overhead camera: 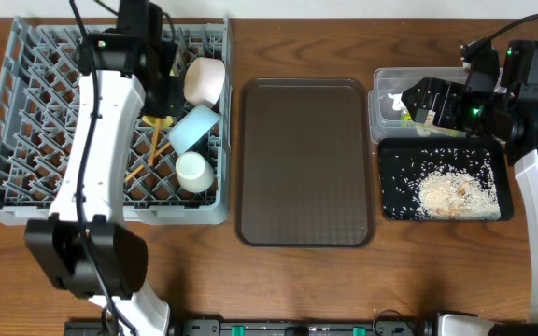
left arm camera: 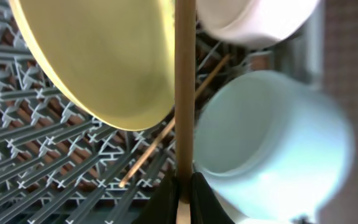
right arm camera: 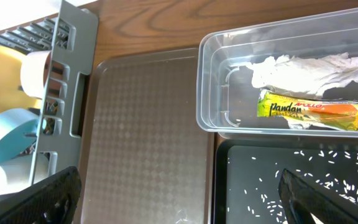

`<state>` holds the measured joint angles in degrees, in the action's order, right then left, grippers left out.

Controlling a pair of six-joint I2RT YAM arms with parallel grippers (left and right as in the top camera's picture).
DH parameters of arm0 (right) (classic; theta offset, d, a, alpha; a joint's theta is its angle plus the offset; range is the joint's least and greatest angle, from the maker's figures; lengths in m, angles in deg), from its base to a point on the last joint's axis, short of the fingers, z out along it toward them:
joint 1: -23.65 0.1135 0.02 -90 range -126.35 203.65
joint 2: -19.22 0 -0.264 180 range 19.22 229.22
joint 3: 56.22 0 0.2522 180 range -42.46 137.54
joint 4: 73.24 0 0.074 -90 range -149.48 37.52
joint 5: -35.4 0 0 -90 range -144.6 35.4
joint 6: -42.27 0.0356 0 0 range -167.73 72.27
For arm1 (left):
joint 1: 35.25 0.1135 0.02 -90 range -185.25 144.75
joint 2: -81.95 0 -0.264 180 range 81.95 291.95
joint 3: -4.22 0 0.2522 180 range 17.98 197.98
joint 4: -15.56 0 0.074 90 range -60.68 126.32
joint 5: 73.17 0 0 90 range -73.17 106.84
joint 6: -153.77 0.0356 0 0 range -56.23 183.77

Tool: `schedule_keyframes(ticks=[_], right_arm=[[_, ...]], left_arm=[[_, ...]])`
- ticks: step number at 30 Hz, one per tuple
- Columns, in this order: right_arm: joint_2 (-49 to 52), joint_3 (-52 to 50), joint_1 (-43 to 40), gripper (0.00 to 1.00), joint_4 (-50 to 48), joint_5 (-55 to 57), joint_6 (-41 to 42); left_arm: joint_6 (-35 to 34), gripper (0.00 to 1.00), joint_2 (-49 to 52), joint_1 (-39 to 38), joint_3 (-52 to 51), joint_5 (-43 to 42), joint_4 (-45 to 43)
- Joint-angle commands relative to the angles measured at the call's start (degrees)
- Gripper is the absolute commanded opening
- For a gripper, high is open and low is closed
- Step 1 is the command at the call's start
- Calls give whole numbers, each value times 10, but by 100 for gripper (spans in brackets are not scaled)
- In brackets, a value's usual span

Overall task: Sort waste into correct bins and load items into the dishwasher
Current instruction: 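Carry the second chopstick to the dish rack and insert it, then open the left gripper and lift it away from the rack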

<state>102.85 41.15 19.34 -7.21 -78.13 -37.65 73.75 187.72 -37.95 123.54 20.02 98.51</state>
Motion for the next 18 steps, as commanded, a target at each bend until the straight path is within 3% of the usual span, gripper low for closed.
schedule_keyframes(ticks=[1, 5, 18], right_arm=[[-1, 2, 2, 99, 0, 0, 3], [-1, 2, 2, 99, 0, 0, 4], [-1, 2, 2, 99, 0, 0, 4]], left_arm=[[35, 13, 32, 13, -6, 5, 2], [35, 39, 59, 21, -6, 5, 2], [-14, 41, 14, 22, 15, -3, 29]])
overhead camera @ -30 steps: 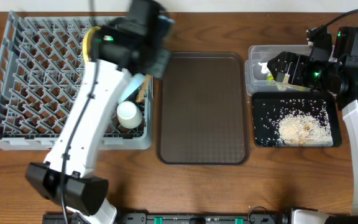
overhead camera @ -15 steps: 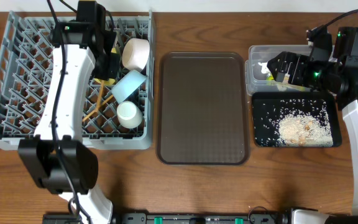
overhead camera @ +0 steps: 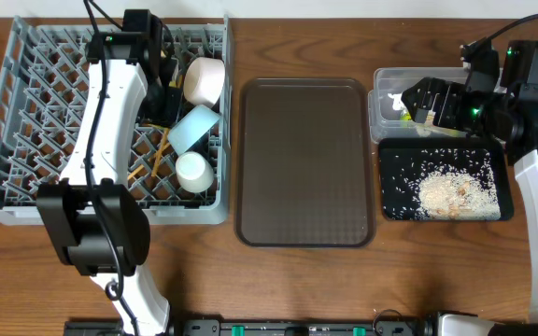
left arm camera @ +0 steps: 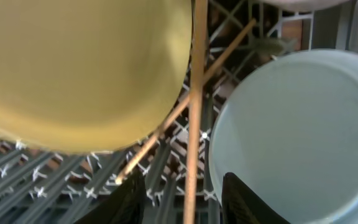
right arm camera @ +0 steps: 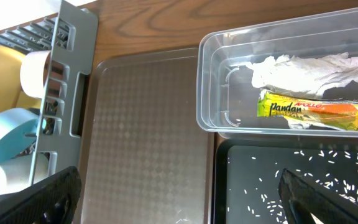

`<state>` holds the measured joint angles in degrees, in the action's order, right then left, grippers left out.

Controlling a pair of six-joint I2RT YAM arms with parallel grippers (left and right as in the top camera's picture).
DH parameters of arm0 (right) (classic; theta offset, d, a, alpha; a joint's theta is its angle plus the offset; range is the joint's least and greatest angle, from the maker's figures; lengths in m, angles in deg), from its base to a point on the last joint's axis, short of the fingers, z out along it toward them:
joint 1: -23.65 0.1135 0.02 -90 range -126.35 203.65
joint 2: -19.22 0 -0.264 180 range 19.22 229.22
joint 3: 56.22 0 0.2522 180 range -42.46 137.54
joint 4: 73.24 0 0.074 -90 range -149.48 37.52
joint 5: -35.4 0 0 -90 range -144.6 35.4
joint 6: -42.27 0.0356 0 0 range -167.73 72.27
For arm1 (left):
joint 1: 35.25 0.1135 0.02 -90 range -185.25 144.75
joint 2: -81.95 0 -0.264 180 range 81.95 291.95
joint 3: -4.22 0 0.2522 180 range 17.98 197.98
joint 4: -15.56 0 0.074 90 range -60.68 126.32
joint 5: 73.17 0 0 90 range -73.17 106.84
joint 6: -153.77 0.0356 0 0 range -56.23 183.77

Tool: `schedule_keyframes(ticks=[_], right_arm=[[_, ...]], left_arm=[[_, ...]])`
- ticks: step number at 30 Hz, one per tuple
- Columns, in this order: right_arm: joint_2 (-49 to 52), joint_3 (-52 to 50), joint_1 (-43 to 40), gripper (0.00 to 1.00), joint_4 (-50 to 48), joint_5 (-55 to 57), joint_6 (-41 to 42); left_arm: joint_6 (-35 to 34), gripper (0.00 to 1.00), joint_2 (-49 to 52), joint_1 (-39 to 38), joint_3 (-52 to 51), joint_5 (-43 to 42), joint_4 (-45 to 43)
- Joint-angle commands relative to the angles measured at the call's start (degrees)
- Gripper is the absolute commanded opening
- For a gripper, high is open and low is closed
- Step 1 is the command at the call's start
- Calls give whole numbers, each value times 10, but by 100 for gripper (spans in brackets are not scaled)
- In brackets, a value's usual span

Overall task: Sort waste into correct bins and load items into the dishwasher
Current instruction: 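Open the left gripper and lift it away from the rack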

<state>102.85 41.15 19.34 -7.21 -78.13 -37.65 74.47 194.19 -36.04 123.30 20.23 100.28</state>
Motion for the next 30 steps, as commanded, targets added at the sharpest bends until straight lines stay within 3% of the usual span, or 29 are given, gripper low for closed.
schedule_keyframes(ticks=[1, 8, 14, 16, 21, 30], right_arm=[[-1, 2, 2, 99, 0, 0, 4], [-1, 2, 2, 99, 0, 0, 4], [-1, 2, 2, 99, 0, 0, 4], [-1, 2, 2, 99, 0, 0, 3], [-1, 2, 2, 99, 0, 0, 4], [-1, 2, 2, 99, 0, 0, 4]], left_arm=[[-23, 41, -68, 2, 19, -13, 13], [-23, 42, -233, 1, 19, -69, 10], [-23, 59, -319, 1, 19, -121, 14], [-25, 70, -334, 1, 19, -134, 21], [-24, 82, -348, 1, 19, -148, 34], [-24, 85, -344, 1, 18, -147, 36]])
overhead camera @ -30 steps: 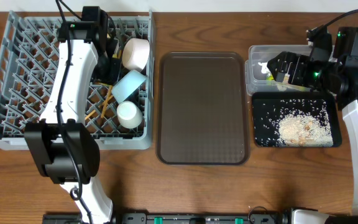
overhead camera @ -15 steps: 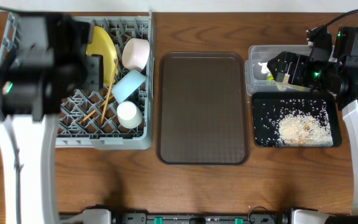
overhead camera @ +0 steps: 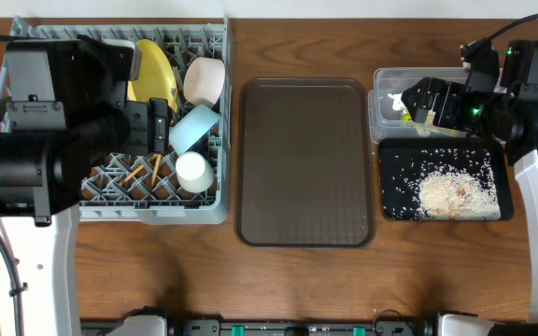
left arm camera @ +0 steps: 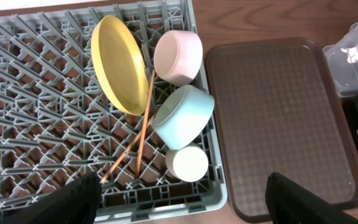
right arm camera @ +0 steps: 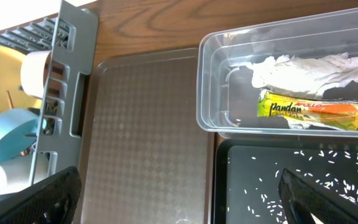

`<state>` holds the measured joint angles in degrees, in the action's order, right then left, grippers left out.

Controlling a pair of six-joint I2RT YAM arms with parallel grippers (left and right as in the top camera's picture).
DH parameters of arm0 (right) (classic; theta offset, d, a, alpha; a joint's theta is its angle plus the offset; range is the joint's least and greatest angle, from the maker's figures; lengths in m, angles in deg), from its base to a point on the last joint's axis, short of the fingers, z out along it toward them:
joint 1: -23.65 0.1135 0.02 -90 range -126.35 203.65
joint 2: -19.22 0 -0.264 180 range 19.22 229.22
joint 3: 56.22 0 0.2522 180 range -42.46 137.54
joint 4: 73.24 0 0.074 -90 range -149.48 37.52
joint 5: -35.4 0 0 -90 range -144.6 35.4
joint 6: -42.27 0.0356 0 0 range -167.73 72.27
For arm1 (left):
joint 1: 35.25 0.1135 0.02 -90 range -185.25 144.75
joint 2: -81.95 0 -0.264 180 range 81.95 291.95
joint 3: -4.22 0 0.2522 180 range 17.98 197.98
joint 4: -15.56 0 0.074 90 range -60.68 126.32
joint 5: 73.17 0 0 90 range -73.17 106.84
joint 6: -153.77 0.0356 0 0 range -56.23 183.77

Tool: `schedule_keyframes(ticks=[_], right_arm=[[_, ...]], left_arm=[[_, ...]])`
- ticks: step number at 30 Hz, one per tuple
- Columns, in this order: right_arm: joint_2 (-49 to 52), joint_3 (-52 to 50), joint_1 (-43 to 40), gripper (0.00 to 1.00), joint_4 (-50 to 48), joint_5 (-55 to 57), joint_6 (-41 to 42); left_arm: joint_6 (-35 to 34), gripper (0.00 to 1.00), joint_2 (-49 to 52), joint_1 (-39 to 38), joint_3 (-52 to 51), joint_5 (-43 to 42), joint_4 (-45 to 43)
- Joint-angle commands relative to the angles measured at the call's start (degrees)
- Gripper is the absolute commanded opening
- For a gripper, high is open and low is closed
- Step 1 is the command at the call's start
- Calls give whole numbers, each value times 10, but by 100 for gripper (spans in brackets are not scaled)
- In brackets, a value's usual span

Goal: Sort waste into correct bins and load items into the dishwasher

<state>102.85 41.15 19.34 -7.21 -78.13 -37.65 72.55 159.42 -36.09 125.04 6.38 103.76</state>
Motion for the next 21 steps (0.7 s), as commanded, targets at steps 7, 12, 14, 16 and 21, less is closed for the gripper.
schedule_keyframes(ticks=[7, 12, 14, 16, 21], right_arm=[[-1, 2, 2, 99, 0, 0, 3], [-1, 1, 2, 99, 10, 39, -27], [-7, -3, 5, 99, 8, 59, -68], [-27, -22, 16, 99, -12, 87, -118], [-137, -145, 43, 99, -99, 128, -142]], left_arm=[[-5, 88, 4, 1, 1, -9, 1], [-5, 92, 4, 1, 1, -9, 1], [-5, 92, 4, 1, 1, -9, 1], [-5, 92, 4, 1, 1, -9, 1], [-5, 92, 4, 1, 0, -9, 1]])
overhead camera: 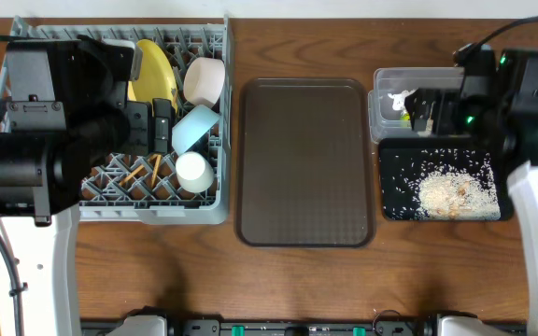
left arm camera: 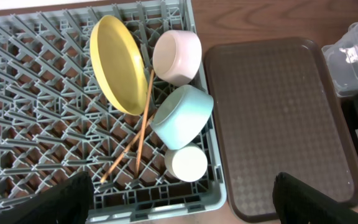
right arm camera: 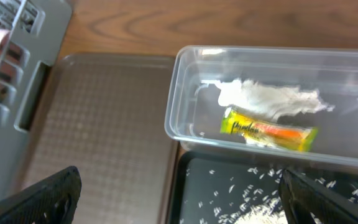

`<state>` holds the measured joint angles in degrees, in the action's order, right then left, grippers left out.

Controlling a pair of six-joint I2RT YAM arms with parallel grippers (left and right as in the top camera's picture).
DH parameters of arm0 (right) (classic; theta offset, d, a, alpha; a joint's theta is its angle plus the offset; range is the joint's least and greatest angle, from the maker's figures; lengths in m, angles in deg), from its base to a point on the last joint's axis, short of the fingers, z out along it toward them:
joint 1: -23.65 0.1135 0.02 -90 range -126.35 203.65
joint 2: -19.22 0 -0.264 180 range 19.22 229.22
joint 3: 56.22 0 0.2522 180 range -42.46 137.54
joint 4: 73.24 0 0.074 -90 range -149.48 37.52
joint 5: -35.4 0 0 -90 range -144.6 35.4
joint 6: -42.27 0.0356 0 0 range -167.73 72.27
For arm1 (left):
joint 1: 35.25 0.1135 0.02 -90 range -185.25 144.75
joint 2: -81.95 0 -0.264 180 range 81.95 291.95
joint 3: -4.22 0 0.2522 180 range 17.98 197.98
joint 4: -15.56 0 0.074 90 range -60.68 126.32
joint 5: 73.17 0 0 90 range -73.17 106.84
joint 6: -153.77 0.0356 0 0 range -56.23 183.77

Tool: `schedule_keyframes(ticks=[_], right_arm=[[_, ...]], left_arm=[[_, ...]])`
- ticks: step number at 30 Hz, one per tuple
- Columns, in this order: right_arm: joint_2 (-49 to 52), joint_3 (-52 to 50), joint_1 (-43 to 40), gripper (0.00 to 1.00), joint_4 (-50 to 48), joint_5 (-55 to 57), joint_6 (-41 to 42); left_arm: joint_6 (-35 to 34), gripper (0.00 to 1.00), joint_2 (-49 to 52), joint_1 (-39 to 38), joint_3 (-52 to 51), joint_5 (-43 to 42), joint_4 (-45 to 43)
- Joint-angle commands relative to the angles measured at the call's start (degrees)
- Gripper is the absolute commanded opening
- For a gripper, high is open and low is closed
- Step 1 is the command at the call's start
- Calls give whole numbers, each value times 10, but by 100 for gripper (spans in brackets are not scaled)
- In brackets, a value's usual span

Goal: Sort waste into correct bins and load items into the dishwasher

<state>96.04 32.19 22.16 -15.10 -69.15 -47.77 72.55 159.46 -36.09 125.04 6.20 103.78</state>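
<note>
The grey dish rack (left arm camera: 211,198) holds a yellow plate (left arm camera: 117,65) on edge, a pale pink bowl (left arm camera: 178,57), a light blue cup (left arm camera: 182,117), a white cup (left arm camera: 188,163) and two wooden chopsticks (left arm camera: 143,118) lying across its grid. High above the rack's front edge, my left gripper (left arm camera: 182,205) is wide open and empty. A clear bin (right arm camera: 182,127) contains a white tissue (right arm camera: 272,96) and a yellow wrapper (right arm camera: 269,129). In front of it, a black tray (right arm camera: 229,186) carries scattered rice. My right gripper (right arm camera: 185,205) hangs open and empty over these bins.
A brown serving tray (overhead camera: 304,161) with nothing on it lies between the rack and the bins. The raised left arm (overhead camera: 45,140) covers much of the rack in the overhead view. Bare wooden table (overhead camera: 306,280) runs along the front.
My right gripper has turned and shifted, so the clear bin now sits nearer the middle of its view. The left gripper stays high and open. The dishes have not moved.
My left gripper was shut on a chopstick low in the rack, between the yellow plate and the blue cup. Then it was open with the chopstick free. Later it was high above the rack, both chopsticks lying inside. The right gripper stayed open over the bins, turning only now.
</note>
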Motion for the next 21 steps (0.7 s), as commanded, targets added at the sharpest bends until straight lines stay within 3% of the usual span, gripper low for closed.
schedule_keyframes(ticks=[1, 15, 21], right_arm=[[-100, -93, 16, 99, -43, 38, -36], [-497, -602, 15, 99, -451, 42, -21], [-644, -720, 15, 99, -485, 43, -15]], left_arm=[[-5, 92, 3, 1, 1, -7, 1], [-5, 93, 3, 1, 1, -7, 1], [-5, 93, 3, 1, 1, -7, 1]])
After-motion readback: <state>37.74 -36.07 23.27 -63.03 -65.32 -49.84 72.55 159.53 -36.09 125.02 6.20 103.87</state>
